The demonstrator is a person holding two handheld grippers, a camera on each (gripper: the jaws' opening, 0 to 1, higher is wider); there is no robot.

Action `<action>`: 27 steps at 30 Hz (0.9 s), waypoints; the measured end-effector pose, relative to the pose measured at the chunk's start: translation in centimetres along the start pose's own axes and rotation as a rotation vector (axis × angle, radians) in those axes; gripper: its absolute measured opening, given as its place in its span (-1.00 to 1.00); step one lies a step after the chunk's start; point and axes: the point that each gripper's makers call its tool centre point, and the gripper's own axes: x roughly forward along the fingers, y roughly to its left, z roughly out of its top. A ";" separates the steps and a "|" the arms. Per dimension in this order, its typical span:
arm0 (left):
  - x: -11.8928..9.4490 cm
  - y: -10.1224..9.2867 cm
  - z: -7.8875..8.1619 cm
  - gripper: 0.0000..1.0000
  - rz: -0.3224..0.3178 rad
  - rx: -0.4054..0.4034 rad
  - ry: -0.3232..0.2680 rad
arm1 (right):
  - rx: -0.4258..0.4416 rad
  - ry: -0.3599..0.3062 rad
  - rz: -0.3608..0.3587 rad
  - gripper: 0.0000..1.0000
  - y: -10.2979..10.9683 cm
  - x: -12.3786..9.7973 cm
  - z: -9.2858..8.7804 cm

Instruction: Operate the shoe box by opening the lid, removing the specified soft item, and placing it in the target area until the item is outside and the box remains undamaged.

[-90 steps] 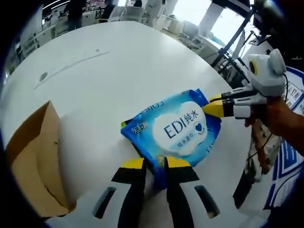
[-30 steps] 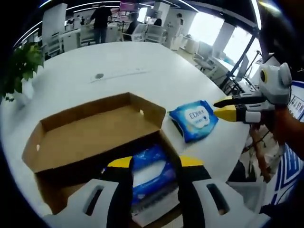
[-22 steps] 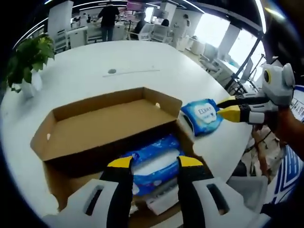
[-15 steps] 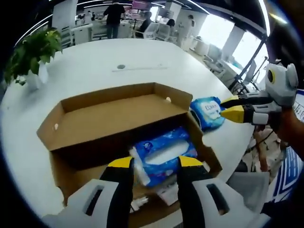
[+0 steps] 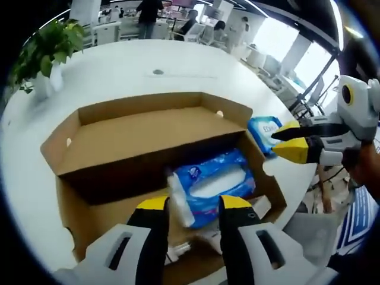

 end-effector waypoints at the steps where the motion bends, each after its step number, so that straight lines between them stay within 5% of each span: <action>1: 0.3 0.0 0.0 -0.38 0.001 0.000 0.004 | 0.000 0.002 0.003 -0.70 0.1 0.1 0.0; 10: 2.7 0.9 -1.4 -0.58 0.002 -0.056 0.068 | 0.001 0.012 0.024 -0.72 0.1 0.5 -0.3; 16: 3.5 1.4 -1.6 -0.53 0.034 -0.056 0.073 | -0.008 0.009 0.039 -0.74 0.0 0.5 -0.5; 21: 3.4 1.0 -2.0 -1.00 -0.002 -0.052 0.100 | -0.009 0.008 0.041 -0.75 -0.2 0.4 -0.7; 27: 3.2 1.7 -2.2 -1.00 0.026 -0.020 0.106 | -0.008 0.010 0.041 -0.75 -0.3 0.5 -0.6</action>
